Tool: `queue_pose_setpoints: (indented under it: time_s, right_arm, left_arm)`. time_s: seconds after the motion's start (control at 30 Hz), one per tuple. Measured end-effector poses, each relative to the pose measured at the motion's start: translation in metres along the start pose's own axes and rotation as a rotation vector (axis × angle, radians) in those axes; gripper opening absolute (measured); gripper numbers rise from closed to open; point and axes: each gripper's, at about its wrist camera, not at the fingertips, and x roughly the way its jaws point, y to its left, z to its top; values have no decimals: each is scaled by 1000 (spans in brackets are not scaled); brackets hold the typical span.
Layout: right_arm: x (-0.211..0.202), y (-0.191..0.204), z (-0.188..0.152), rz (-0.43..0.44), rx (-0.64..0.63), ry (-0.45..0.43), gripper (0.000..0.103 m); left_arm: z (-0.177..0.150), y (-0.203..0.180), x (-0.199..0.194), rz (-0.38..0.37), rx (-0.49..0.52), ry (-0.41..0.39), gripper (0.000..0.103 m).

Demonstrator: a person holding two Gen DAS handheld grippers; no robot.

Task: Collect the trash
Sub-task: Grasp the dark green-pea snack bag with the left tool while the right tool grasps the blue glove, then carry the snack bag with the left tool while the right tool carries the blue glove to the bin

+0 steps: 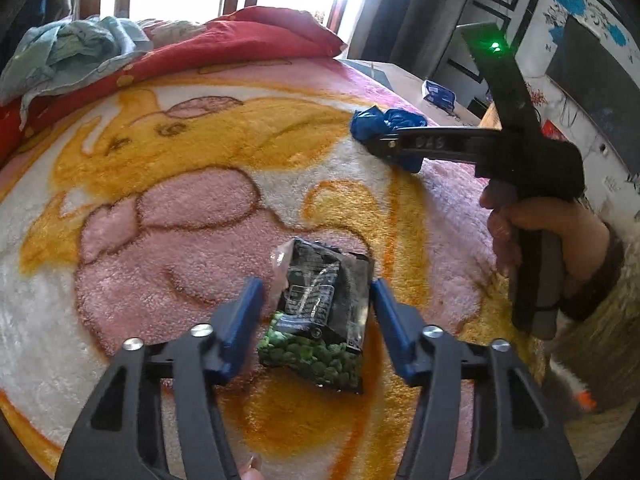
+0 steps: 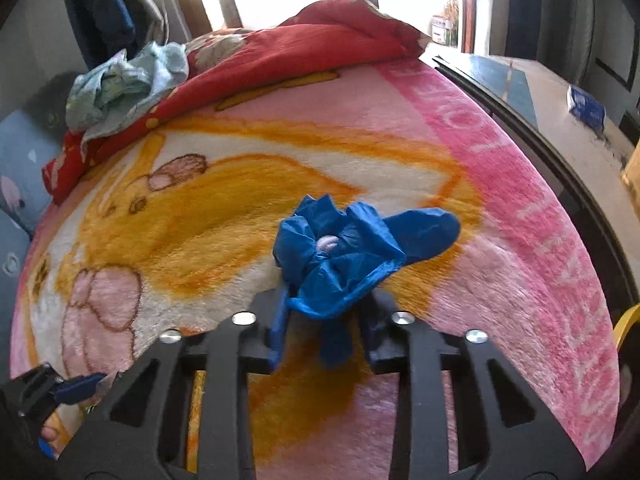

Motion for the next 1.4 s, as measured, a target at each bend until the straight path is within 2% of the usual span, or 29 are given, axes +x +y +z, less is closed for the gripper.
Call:
queue_pose_setpoints:
  time_s: [0.07, 0.27, 0.9, 1.4]
  right_arm:
    - [-7, -9, -3, 6, 23, -14, 14]
    - [-33, -37, -16, 2, 85, -53, 12]
    - [-120, -128, -52, -57, 252, -174, 12]
    - [-168, -181, -79, -155, 351, -241, 12]
  left_arm:
    - [1, -4, 0, -12, 6, 4, 38]
    - [7, -22, 6, -77, 31, 10, 32]
    - [50, -117, 20, -219, 165, -56, 31]
    - [66, -181, 29, -312, 248, -73, 31]
